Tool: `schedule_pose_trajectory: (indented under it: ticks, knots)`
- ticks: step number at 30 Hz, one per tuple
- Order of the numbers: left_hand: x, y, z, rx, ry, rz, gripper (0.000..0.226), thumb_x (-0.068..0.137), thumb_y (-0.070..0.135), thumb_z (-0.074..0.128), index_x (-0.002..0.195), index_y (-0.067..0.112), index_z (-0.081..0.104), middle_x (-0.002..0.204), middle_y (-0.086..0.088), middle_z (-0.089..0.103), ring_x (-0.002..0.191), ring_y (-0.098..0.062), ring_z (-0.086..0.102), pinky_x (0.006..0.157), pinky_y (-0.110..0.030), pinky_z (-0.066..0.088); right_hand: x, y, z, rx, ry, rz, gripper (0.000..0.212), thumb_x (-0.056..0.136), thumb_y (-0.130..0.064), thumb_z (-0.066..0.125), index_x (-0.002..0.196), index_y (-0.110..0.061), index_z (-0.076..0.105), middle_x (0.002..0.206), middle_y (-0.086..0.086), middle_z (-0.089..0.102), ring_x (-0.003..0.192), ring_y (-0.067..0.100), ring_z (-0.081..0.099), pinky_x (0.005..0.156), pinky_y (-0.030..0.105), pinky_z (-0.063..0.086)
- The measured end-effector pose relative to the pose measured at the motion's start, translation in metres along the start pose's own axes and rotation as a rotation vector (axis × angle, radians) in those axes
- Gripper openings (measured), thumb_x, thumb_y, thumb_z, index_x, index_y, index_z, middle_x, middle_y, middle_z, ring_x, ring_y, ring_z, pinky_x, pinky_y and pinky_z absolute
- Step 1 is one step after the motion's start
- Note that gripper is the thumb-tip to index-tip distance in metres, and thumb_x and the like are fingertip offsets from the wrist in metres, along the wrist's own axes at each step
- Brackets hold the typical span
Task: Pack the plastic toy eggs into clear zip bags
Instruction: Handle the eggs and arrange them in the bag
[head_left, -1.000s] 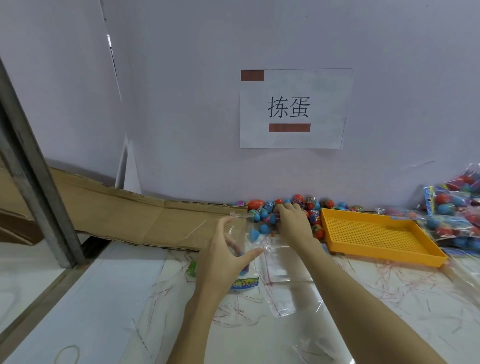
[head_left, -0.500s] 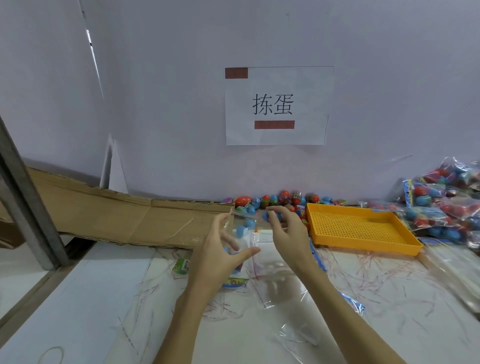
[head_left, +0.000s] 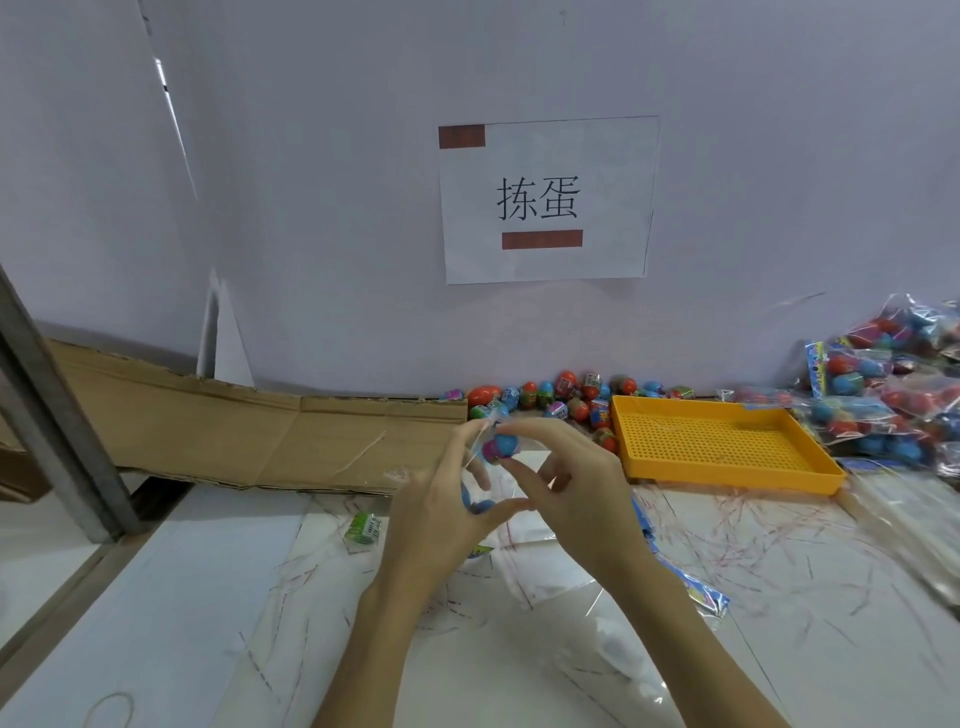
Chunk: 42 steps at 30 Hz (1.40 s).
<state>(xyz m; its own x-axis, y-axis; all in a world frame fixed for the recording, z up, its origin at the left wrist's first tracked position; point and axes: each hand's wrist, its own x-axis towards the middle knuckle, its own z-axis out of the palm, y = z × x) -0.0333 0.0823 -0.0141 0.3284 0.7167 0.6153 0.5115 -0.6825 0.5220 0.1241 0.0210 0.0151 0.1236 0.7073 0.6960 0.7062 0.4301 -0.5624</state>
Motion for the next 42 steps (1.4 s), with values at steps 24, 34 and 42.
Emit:
schedule_pose_trajectory:
  ticks: [24,34,42]
  knots:
    - [0.000,0.003,-0.003,-0.347,-0.294,-0.232,0.061,0.097,0.040,0.064,0.149,0.053,0.036,0.120,0.018,0.064,0.109,-0.006,0.066,0.089,-0.027,0.061,-0.006,0.002,-0.002,0.002,-0.258,0.065,0.031,0.100,0.001,0.053,0.113,-0.018,0.073,0.110,-0.009,0.067,0.073,-0.002,0.062,0.066,0.014,0.050]
    - [0.005,-0.002,-0.003,-0.235,-0.230,-0.393,0.076,0.090,0.033,0.079,0.154,0.036,0.038,0.118,0.010,0.066,0.097,-0.009,0.067,0.076,-0.021,0.057,-0.007,0.006,0.000,-0.049,-0.110,0.078,0.039,0.096,0.008,0.052,0.115,-0.020,0.070,0.114,-0.015,0.062,0.073,0.001,0.067,0.068,0.011,0.051]
    - [0.006,-0.014,-0.009,-0.323,-0.066,-0.521,0.053,0.084,0.033,0.085,0.128,0.026,0.057,0.106,0.012,0.063,0.089,-0.006,0.063,0.060,-0.009,0.047,0.019,0.045,-0.005,-0.399,-0.022,0.363,0.042,0.096,0.007,0.052,0.134,-0.009,0.062,0.134,0.005,0.062,0.122,0.021,0.053,0.104,0.031,0.046]
